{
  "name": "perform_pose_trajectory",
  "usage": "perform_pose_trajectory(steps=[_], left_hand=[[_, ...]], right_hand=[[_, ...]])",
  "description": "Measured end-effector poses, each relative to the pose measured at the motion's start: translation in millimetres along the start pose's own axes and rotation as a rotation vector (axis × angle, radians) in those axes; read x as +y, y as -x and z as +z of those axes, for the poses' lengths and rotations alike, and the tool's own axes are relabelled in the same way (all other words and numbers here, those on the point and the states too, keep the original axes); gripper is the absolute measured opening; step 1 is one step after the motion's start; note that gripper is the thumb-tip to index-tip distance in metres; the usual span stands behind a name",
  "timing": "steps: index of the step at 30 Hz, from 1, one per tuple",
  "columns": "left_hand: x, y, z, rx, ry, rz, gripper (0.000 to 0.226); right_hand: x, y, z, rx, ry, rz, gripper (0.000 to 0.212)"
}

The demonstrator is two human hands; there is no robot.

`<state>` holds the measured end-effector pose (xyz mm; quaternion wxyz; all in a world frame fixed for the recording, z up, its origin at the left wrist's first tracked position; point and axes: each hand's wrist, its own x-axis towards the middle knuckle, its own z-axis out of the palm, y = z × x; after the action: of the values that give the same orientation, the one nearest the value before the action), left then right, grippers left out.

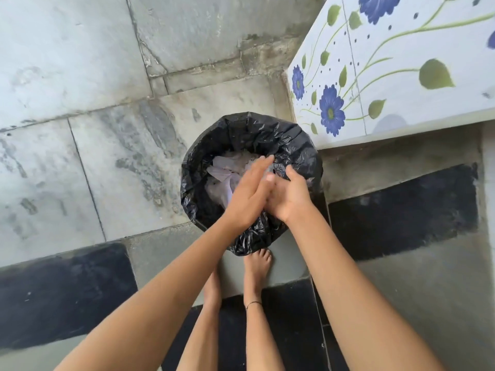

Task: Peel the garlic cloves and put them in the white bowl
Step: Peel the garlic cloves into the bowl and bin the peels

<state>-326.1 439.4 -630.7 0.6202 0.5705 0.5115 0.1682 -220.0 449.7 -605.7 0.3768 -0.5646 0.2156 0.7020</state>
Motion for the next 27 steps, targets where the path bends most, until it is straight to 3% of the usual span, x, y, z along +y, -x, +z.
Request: perform_pose_trajectory(steps=[2, 5, 6, 10, 16, 21, 27], left_hand=[[-5.7, 5.6, 14.1, -0.095, -0.062, 0.032, 0.048], [-37.9, 1.0, -10.2, -0.040, -0.369, -0.438, 0.045], [-40.6, -0.1, -19.2, -0.003, -0.391, -0.463, 0.045], [-21.8, 4.7, -30.8, 0.182, -0.289, -0.264, 0.043], [31.0, 52.3, -51.0, 0.272, -0.383, -0.206, 0.043], [135.5, 116.0, -81.9, 0.265, -0.490, -0.087, 0.046], [274.5, 214.8, -107.6, 0.218, -0.669, 0.068, 0.058]], right_hand=[[-1.3, -3.4, 3.7, -0.010, -0.011, 0.018, 0.065], [4.9, 3.2, 0.9, -0.080, -0.002, 0.007, 0.063], [6.6, 4.9, -3.0, -0.062, 0.050, -0.064, 0.059], [13.1, 13.2, -12.7, 0.193, 0.632, -0.532, 0.038], [20.8, 55.5, -19.3, 0.248, 1.420, -0.847, 0.047], [17.7, 168.7, 7.6, 0.289, 1.604, -1.044, 0.050], [43.2, 346.3, 22.0, 0.419, 1.502, -1.282, 0.049]])
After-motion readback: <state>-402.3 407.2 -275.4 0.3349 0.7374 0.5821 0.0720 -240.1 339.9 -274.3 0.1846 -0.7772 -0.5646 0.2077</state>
